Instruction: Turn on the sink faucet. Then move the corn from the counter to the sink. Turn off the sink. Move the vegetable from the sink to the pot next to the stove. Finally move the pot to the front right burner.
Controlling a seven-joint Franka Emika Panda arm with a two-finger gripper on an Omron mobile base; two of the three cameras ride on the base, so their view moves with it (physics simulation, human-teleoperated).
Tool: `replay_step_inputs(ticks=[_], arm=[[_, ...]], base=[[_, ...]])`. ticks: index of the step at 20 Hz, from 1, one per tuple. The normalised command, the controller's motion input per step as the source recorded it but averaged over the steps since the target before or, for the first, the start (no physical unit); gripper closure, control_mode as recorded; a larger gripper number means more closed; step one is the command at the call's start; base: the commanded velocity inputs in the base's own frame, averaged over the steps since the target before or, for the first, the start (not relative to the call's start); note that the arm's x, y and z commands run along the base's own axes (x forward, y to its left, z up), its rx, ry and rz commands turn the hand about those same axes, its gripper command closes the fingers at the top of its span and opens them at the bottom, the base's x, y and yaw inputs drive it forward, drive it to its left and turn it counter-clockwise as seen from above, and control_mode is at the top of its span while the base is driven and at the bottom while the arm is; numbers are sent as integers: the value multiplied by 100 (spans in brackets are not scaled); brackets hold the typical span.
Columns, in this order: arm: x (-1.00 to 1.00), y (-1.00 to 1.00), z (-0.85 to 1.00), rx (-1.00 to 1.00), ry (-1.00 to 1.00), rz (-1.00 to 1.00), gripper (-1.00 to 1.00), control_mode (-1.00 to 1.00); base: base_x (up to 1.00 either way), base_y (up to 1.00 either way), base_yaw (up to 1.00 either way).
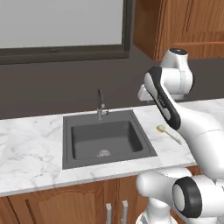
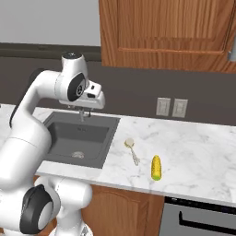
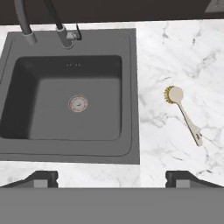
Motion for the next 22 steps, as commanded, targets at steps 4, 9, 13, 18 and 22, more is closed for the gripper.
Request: replay_step_inputs(ticks=[4, 9, 13, 18, 22], arm=[[0, 0, 0, 0, 0, 0, -100, 100], [0, 0, 0, 0, 0, 0, -100, 100], [0, 0, 0, 0, 0, 0, -100, 100], [0, 0, 0, 0, 0, 0, -100, 100], [0, 0, 0, 0, 0, 0, -100, 100]], base=[[10, -28, 0], [28, -31, 0], [31, -32, 0], [25, -21, 0], [29, -18, -1]])
